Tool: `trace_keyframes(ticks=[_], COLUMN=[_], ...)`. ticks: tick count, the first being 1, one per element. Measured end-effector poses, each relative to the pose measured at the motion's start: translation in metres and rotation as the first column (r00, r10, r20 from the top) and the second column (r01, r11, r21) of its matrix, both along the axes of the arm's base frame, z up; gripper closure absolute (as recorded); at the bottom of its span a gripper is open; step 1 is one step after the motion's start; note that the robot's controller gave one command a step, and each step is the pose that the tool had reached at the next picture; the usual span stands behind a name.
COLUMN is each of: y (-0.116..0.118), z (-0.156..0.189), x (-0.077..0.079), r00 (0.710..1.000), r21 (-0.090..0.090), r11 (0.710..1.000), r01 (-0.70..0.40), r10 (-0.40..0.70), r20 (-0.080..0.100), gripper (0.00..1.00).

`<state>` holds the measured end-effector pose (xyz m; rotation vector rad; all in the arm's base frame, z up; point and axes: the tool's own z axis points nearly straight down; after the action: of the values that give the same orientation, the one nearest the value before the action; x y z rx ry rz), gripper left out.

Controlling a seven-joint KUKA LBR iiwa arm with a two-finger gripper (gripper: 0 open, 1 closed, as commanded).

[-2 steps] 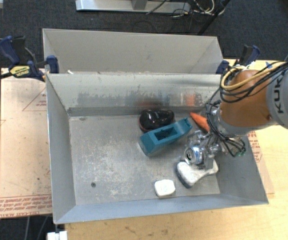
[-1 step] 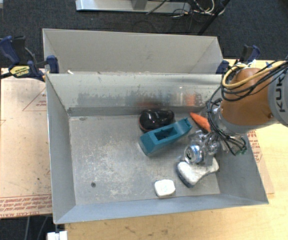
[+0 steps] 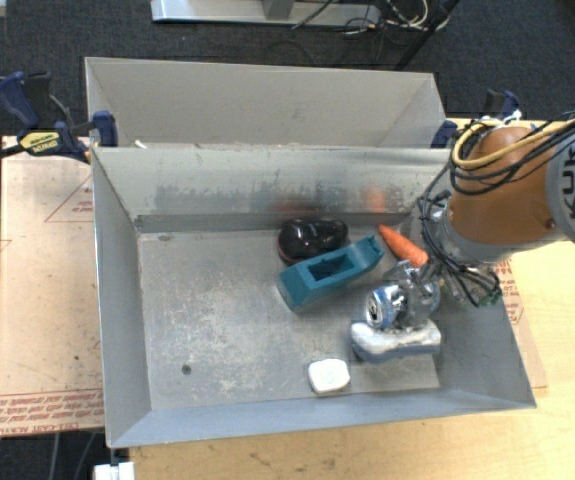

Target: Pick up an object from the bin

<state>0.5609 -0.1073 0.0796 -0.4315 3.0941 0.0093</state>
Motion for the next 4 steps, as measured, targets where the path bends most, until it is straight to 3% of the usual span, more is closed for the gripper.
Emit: trace_keyframes(ticks=[2, 3, 4], y=[0.0, 0.0, 0.0], z=[0.0, 0.043, 0.043], x=[0.0, 0.001, 0.001], r00=[1.0, 1.0, 1.0], r21=[0.0, 0.001, 0.001], r11=[1.0, 1.0, 1.0], r01=[0.0, 0.001, 0.001], r10=[0.0, -0.001, -0.001], r20=[0.0, 0.002, 0.002], gripper=[1.0, 1.0, 1.0])
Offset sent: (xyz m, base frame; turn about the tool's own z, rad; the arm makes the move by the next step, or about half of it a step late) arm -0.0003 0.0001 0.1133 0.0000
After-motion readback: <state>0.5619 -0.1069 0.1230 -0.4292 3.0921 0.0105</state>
